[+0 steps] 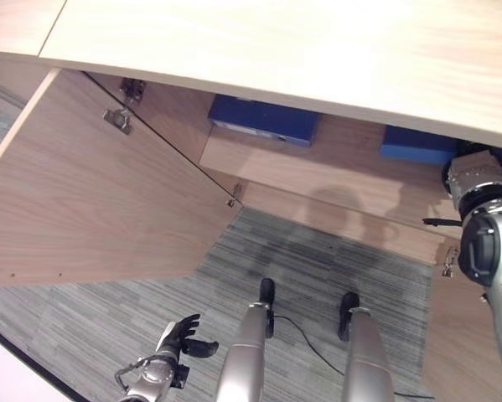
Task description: Put the empty folder in the office cabinet
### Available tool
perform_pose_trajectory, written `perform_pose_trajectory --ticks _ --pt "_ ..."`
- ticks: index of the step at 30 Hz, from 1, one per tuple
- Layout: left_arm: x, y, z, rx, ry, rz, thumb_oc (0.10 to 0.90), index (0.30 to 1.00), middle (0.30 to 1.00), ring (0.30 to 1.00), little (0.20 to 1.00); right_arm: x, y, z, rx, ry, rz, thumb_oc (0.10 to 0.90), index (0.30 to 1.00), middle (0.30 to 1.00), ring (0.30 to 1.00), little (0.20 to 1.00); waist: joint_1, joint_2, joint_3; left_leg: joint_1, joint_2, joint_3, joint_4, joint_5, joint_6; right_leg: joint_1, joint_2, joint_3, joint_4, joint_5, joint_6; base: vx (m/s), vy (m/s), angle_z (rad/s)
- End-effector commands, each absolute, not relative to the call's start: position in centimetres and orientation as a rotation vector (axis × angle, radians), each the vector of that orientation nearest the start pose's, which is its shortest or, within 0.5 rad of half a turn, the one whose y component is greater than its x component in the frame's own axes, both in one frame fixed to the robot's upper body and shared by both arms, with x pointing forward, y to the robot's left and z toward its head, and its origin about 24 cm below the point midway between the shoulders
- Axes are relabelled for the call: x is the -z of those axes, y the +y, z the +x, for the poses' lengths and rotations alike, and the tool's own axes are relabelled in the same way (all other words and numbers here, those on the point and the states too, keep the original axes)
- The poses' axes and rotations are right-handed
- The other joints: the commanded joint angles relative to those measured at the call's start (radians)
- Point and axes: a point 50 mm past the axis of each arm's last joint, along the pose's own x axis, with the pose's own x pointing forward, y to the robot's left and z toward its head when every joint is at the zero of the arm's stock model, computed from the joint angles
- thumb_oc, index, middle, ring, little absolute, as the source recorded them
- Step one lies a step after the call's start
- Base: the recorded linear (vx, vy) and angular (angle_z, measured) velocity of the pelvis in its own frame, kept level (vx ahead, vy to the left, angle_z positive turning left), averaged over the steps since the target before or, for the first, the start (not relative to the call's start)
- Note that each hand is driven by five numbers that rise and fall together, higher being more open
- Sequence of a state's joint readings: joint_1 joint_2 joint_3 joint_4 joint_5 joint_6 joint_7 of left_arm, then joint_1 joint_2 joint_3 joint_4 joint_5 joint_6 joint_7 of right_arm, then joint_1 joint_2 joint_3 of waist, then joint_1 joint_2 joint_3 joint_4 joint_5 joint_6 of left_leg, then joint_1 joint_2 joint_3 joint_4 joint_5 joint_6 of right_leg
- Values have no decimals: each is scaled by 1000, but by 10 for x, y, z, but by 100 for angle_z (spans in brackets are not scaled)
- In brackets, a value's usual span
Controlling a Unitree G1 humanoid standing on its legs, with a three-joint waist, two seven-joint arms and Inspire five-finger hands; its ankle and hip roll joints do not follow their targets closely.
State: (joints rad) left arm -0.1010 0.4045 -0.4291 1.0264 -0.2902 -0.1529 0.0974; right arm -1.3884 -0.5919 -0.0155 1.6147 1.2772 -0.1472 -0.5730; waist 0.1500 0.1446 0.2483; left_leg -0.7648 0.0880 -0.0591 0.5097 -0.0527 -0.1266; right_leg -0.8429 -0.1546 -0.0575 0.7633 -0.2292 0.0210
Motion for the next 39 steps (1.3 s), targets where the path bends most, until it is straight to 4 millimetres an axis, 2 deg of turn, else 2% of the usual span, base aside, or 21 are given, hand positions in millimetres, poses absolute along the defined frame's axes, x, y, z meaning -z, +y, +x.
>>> perform_pose_trajectory --ticks 1,3,4,5,6,7,10,11,12,13,14,15,17,18,19,21,22,23,25,30,39 --pt "114 264 178 -91 831 410 800 900 900 900 900 -219 -313 388 945 -23 1069 800 900 900 900 900 23 0 43 80 8 9 13 -169 19 142 20 -24 -53 -130 55 -139 1 -1" --pt "115 264 177 -92 834 408 800 900 900 900 900 -216 -312 388 940 -36 1092 800 900 900 900 900 20 2 52 75 11 13 6 -141 21 136 21 -28 -60 -104 51 -66 5 -1" --pt "114 264 177 -92 834 408 800 900 900 900 900 -216 -312 388 940 -36 1092 800 900 900 900 900 19 0 45 84 10 10 9 -167 20 145 22 -22 -56 -128 54 -10 14 -4" --pt "115 264 177 -92 836 401 800 900 900 900 900 -214 -310 389 935 -50 1107 800 900 900 900 900 18 0 53 83 12 16 1 -140 21 144 24 -26 -70 -100 51 90 2 -7" --pt "115 264 177 -92 836 401 800 900 900 900 900 -214 -310 389 935 -50 1107 800 900 900 900 900 17 -1 47 92 11 12 4 -166 20 153 25 -21 -65 -125 54 -110 21 -6" --pt "114 262 179 -102 828 380 800 900 900 900 900 -209 -303 392 923 -58 1134 800 900 900 900 900 13 -1 55 86 14 18 -4 -135 22 148 27 -25 -77 -93 51 -12 9 -5" --pt "114 262 181 -126 823 349 800 900 900 900 900 -204 -277 402 853 -89 1161 800 900 900 900 900 1 -8 60 92 18 21 -10 -130 22 155 33 -18 -89 -84 50 -40 17 -8" --pt "114 262 180 -127 825 349 800 900 900 900 900 -203 -275 402 853 -87 1161 800 900 900 900 900 0 -9 59 94 18 22 -11 -130 22 155 33 -18 -90 -84 50 -4 43 -12" --pt "116 256 180 -125 829 326 800 900 900 900 900 -207 -241 410 728 -167 1163 800 900 900 900 900 -18 -14 69 107 21 29 -28 -122 21 164 39 -13 -106 -71 51 -4 36 -17" --pt "116 257 178 -127 832 326 800 900 900 900 900 -205 -239 410 731 -163 1161 800 900 900 900 900 -20 -15 67 110 21 30 -30 -121 21 166 39 -13 -107 -70 51 -8 45 -21" --pt "117 255 177 -129 837 316 800 900 900 900 900 -212 -227 409 674 -221 1149 800 900 900 900 900 -27 -18 72 117 22 32 -42 -116 20 172 41 -11 -117 -64 52 -16 24 -23" --pt "118 251 175 -125 840 302 800 900 900 900 900 -221 -211 402 580 -328 1146 800 900 900 900 900 -38 -21 81 124 25 34 -54 -110 19 175 42 -8 -127 -54 52 -21 31 -24" --pt "121 247 170 -110 853 295 800 900 900 900 900 -217 -200 387 516 -403 1141 800 900 900 900 900 -49 -27 86 136 24 36 -71 -105 19 184 43 -7 -143 -45 53 -20 14 -14" --pt "122 246 169 -104 859 295 800 900 900 900 900 -211 -198 378 495 -435 1132 800 900 900 900 900 -56 -30 92 138 24 36 -76 -102 19 187 42 -8 -147 -41 54 0 0 0" --pt "124 245 166 -91 876 309 800 900 900 900 900 -196 -196 364 460 -455 1095 800 900 900 900 900 -68 -35 99 144 24 33 -83 -98 19 192 40 -6 -154 -36 55 0 0 0" --pt "125 245 165 -91 878 309 800 900 900 900 900 -195 -195 363 462 -453 1093 800 900 900 900 900 -68 -35 98 145 24 33 -84 -98 19 193 40 -7 -154 -36 55 -4 -2 4" --pt "126 246 164 -107 893 326 800 900 900 900 900 -186 -192 354 428 -454 1047 800 900 900 900 900 -75 -40 105 152 24 33 -91 -94 17 194 39 -7 -157 -32 55 0 0 0" --pt "126 246 164 -107 894 326 800 900 900 900 900 -186 -191 354 429 -454 1046 800 900 900 900 900 -76 -39 104 153 23 33 -92 -94 17 195 38 -7 -157 -32 55 -12 1 -5" --pt "125 249 164 -143 882 313 800 900 900 900 900 -167 -191 340 410 -433 984 800 900 900 900 900 -84 -41 112 160 24 34 -100 -88 17 202 36 -9 -164 -26 57 -4 4 -3" --pt "124 249 163 -180 871 295 800 900 900 900 900 -145 -190 330 422 -387 927 800 900 900 900 900 -87 -42 123 177 20 42 -117 -82 19 215 31 -7 -182 -12 61 0 0 0" --pt "122 246 168 -197 847 274 800 900 900 900 900 -124 -183 315 368 -343 831 800 900 900 900 900 -100 -40 137 191 20 52 -141 -68 22 224 26 -3 -205 3 67 -3 18 -1"
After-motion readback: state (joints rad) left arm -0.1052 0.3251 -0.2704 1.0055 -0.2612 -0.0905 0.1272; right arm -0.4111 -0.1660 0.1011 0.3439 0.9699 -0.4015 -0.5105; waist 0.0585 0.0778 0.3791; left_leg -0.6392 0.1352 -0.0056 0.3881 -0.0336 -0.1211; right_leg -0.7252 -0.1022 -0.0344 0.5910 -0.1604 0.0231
